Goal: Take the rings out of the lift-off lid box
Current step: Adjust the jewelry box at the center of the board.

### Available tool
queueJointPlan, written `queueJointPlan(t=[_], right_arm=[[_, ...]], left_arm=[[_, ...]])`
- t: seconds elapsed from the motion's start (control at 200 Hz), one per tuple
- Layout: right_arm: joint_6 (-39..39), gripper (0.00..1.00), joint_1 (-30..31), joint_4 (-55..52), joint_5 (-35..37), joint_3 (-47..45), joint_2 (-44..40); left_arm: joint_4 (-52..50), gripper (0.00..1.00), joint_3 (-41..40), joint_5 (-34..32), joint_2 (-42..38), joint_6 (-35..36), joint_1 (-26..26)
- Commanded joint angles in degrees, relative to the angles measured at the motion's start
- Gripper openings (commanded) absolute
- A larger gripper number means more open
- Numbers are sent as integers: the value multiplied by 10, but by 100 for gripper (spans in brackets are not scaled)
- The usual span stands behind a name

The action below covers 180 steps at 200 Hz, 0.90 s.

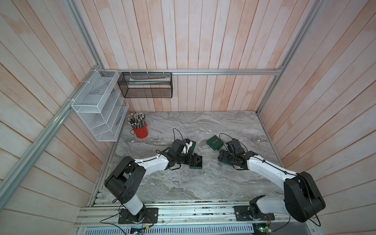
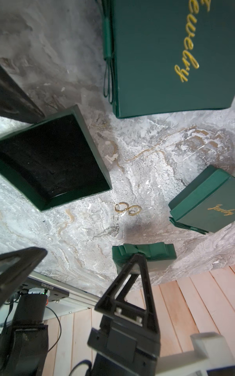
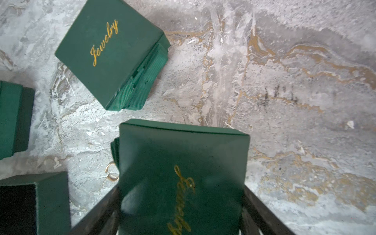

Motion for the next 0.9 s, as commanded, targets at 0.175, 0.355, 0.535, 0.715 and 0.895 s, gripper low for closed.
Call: queueJointPlan(t=[0.175,0.355,0.535,0.715,0.895], right_arm=[[13,77,66,-16,-17,73,36],[31,77,105,-17,-31,125,82],[41,77,132,-35,-37,181,137],[58,77,158,-48,-35,216,176],[80,77,181,-79,-16,250,208]], left_arm=[[-9,100,-33,-31,-73,-8,54],[-19,100,-65,-58,-117,-9,88],[-12,100,-87,-55,-132,-10,96],[9,100,-111,-46,-138,-18,97],[14,100,-124,-43,-151,-12,101]])
